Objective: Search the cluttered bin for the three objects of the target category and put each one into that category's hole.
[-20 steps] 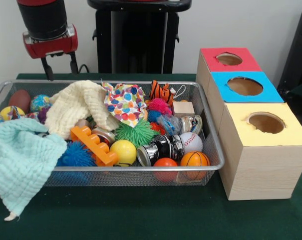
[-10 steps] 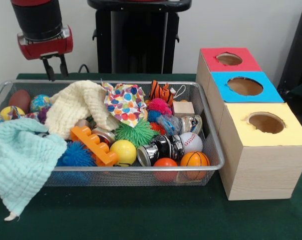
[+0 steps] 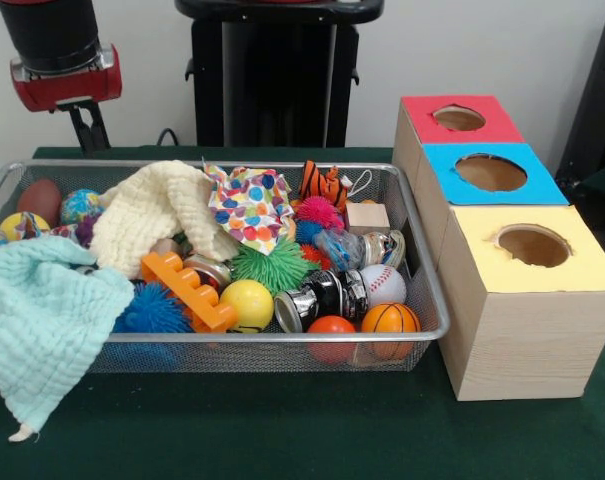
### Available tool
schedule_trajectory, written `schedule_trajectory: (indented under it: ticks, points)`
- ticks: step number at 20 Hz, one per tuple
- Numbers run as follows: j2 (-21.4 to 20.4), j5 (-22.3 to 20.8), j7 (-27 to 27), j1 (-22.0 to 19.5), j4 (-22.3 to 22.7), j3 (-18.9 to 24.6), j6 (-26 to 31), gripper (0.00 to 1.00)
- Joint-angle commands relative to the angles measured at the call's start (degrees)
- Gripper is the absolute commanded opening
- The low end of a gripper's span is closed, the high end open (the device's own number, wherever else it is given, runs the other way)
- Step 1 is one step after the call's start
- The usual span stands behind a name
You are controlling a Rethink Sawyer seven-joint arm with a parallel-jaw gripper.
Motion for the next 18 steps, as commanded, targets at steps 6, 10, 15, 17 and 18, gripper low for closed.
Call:
schedule_trajectory:
  ticks: [6, 10, 15, 17, 18]
  points:
    - [3.9, -5.6, -5.3, -2.0, 3.8, -1.3, 0.9, 0.0]
    - [5.4, -6.0, -3.0, -2.2, 4.8, -3.0, 0.2, 0.0]
    - [6.5, -6.7, -1.2, -2.6, 5.7, -4.3, 0.0, 0.0]
    - [7.4, -6.9, -1.0, -2.9, 5.5, -4.4, -0.4, 0.0]
    - [7.9, -7.0, -0.8, -2.9, 5.3, -4.6, -0.4, 0.0]
